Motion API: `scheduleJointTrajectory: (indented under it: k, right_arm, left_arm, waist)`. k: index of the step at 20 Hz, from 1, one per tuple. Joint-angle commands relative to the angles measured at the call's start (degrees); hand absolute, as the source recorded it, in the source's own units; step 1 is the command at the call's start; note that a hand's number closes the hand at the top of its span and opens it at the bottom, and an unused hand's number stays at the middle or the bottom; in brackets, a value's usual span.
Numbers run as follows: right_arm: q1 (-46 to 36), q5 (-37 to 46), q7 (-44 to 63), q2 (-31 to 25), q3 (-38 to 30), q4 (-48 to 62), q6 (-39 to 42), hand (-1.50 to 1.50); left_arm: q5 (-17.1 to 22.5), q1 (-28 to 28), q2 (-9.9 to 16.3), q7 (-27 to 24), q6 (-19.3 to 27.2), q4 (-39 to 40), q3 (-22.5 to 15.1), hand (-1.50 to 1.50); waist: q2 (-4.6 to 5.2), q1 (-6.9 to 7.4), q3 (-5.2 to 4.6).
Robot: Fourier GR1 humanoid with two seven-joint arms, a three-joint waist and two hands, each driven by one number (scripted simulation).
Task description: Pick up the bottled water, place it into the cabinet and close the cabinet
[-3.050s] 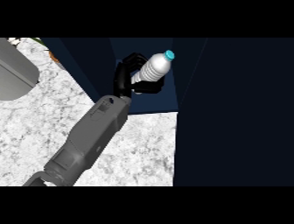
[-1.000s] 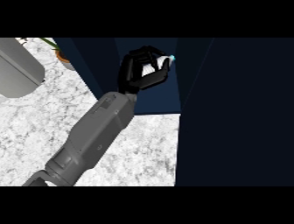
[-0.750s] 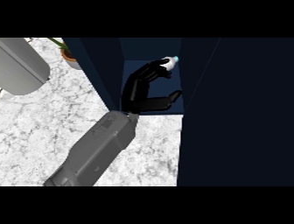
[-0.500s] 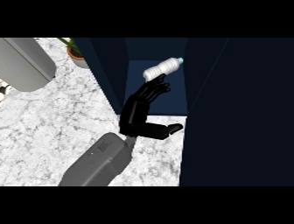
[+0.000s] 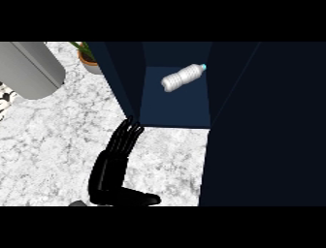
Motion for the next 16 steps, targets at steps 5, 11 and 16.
scheduleJointTrajectory:
  k: [5, 11, 16]
  right_arm:
    - [-5.58, 11.68, 3.09, -12.34, 1.11, -6.80, 6.92, 1.50]
    - [-10.36, 12.99, 7.80, -15.08, 4.99, -10.55, 6.03, 1.50]
    - [-15.97, 10.10, 14.03, -12.95, 10.37, -11.33, 4.12, 1.50]
  left_arm:
    - [0.94, 12.49, 12.72, -5.51, -8.16, -9.39, 2.25, -1.50]
    - [2.56, 19.36, 20.78, -9.03, -12.25, -14.31, 6.64, -1.50]
    - [5.17, 25.25, 27.22, -11.66, -18.60, -16.00, 10.16, -1.50]
  waist:
    - [-0.05, 0.73, -0.23]
    - [-0.03, 1.29, -0.43]
    - [0.61, 2.18, -0.43]
